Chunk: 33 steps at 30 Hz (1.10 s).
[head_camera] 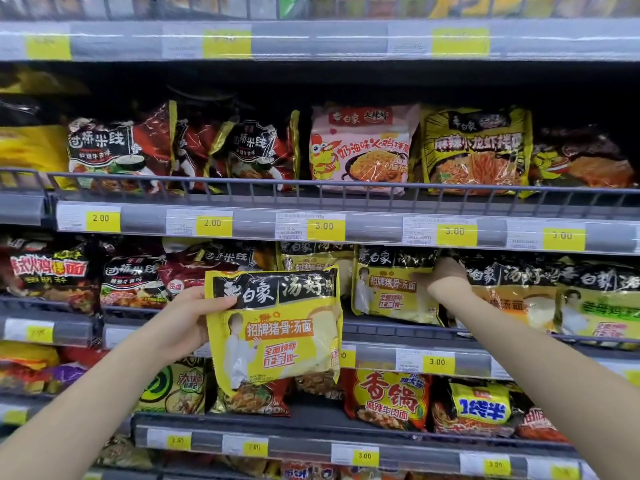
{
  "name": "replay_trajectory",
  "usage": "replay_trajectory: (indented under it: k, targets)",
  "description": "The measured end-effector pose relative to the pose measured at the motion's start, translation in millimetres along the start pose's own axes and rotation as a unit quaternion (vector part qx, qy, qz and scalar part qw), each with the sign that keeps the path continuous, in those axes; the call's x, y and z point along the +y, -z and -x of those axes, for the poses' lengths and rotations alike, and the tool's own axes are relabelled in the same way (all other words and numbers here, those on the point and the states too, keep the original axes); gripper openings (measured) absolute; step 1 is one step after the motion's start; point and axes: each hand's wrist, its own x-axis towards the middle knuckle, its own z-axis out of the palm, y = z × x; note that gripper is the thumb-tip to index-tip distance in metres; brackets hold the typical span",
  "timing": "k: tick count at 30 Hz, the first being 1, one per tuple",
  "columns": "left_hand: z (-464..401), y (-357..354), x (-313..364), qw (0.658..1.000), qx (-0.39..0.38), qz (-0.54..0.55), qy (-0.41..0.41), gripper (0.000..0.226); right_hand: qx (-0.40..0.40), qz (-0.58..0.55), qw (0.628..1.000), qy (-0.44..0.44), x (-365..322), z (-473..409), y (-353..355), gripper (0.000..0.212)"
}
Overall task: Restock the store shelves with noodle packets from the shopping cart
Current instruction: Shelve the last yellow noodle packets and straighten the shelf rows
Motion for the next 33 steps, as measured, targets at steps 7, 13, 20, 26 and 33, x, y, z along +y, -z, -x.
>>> replay_trajectory:
  k: [7,13,20,26,33]
  targets:
    - [2.3,-6.7,0.2,1.0,-0.01,-0.009,0.007,0.063,0.054,0.182,0.981,0.048,-4.0,2.2,-0.4,0.038]
    - [0.9,-14.1,-6.1,1.0,-0.017,-0.014,0.006,0.038,0.061,0.373,0.92,0.098,-11.0,15.3,-6.0,0.027]
    - [-8.6,-18.5,-24.5,1.0,-0.002,-0.005,-0.02,0.015,0.054,-0.172,0.953,0.245,-1.0,62.0,-37.7,0.061]
    - [-20.8,-26.7,-34.5,0.999,-0.001,0.023,-0.044,0.022,-0.261,-0.378,0.859,0.227,2.2,88.8,-67.7,0.038]
    - [-28.1,-30.5,-36.1,0.996,-0.011,-0.004,-0.091,0.023,-0.249,-0.47,0.828,0.177,0.6,71.9,-60.7,0.021]
